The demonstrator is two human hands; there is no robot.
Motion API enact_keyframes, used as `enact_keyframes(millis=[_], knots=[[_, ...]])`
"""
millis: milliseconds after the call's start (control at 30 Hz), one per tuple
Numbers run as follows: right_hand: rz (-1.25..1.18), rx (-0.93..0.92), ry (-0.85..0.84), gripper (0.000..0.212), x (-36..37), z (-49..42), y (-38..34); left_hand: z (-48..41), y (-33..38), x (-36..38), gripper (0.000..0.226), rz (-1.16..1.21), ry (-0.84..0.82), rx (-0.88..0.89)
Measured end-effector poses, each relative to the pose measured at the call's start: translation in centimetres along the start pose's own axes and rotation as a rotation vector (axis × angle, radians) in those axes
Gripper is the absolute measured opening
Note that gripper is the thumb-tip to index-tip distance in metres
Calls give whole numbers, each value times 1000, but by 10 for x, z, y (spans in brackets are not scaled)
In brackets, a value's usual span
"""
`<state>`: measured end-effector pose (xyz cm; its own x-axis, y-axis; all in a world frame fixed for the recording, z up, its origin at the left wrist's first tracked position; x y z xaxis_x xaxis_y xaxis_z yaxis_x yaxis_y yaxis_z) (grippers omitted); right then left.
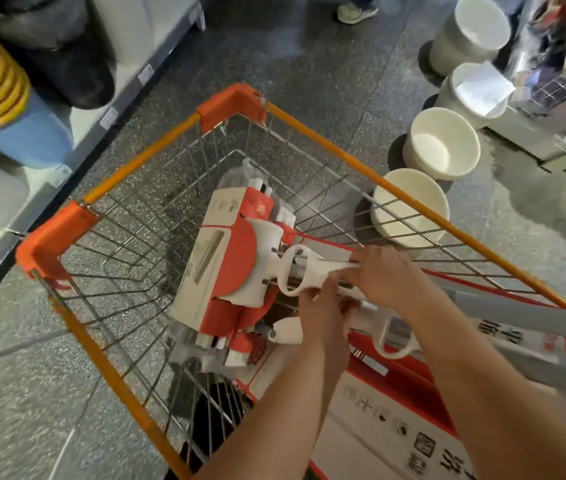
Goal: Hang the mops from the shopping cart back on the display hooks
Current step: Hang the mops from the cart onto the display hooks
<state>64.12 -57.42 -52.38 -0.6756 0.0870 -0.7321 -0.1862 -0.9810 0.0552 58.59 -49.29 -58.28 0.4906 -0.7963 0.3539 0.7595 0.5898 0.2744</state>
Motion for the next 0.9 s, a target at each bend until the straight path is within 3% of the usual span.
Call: enact_keyframes(millis=[133, 233, 400, 533, 900], knots=[[-10, 30, 62, 43, -4, 12, -3, 11, 1, 1, 3, 94, -12, 11], [47, 51, 163, 45, -18, 32, -15, 27, 6, 0, 9, 149, -23, 29], [130, 35, 334, 46, -44, 80, -24, 68, 12, 2, 25, 167, -193, 111], [55, 58, 427, 39, -53, 132, -21, 110, 9, -1, 12, 156, -323, 148], [-169, 57, 752, 40, -58, 312, -2, 270, -16, -19, 13, 44, -494, 505]])
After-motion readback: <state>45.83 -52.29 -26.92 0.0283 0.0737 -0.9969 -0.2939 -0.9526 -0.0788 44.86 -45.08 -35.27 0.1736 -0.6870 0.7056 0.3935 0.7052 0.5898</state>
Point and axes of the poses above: each hand's wrist, its own z-axis away from the middle knuckle, its own x-axis out of the palm, y = z × x, the point moved 4 cm from there along -z, towards the middle knuckle, and after that the axes turned 3 degrees about -y, right-handed, at the moved point
